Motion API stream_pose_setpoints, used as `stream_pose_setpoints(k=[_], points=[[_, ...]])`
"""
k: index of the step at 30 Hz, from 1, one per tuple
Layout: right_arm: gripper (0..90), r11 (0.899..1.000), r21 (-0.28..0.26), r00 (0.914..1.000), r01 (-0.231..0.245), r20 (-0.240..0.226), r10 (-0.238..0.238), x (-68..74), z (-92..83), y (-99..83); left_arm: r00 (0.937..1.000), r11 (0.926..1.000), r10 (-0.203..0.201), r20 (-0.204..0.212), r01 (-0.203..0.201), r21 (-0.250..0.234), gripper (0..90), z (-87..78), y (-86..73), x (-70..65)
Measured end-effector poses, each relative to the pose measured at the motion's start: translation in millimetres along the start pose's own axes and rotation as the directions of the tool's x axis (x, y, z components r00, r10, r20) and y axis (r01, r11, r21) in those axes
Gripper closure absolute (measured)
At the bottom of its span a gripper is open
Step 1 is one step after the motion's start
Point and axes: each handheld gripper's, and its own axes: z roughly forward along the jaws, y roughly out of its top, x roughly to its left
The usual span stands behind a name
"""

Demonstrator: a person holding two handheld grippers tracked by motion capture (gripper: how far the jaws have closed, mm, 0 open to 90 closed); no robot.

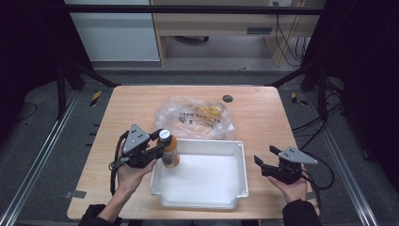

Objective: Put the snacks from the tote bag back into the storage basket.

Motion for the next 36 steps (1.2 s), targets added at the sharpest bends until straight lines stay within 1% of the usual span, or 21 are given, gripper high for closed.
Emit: stream_pose_setpoints(k=[5,8,11,21,23,24,32,36], points=[[27.3,1.000,-0.001,1.0000,0.001,0.001,-0.001,-0.3,-0.2,0.1,0.9999,0.9998,-0.006,0.011,0.006,0.017,59.2,1.6,-9.2,-2.6],[27.3,1.000,-0.001,1.0000,0.002,0.000,-0.002,-0.1,-0.1,0.0,1.0000,0.9995,0.001,0.010,-0.001,0.031,59.2,2.5,-13.5,-4.3],[27.3,1.000,-0.001,1.0000,0.002,0.001,-0.002,0.0,-0.3,0.0,0.9999,0.9991,-0.005,0.013,0.004,0.041,59.1,2.9,-17.0,-4.4],[27.3,1.000,-0.004,1.0000,0.005,0.002,-0.005,-0.2,-0.9,0.0,0.9999,0.9965,-0.009,0.005,0.009,0.083,59.2,6.3,-31.0,-4.0],[27.3,1.000,-0.005,1.0000,0.005,0.002,-0.005,-0.2,-0.9,0.0,0.9999,0.9965,-0.011,0.001,0.011,0.083,59.1,5.7,-32.3,-3.4],[27.3,1.000,-0.005,1.0000,0.005,0.002,-0.005,-0.1,-1.0,0.0,1.0000,0.9963,-0.004,-0.002,0.004,0.086,59.1,5.3,-32.8,-2.9],[27.3,1.000,-0.005,1.0000,0.004,0.003,-0.004,0.1,-1.3,0.0,0.9999,0.9967,-0.015,-0.005,0.015,0.079,59.0,1.8,-36.2,-1.8],[27.2,1.000,-0.005,1.0000,0.004,0.003,-0.004,0.3,-1.4,-0.1,0.9998,0.9973,-0.013,-0.015,0.014,0.073,58.9,1.2,-37.5,-3.0]])
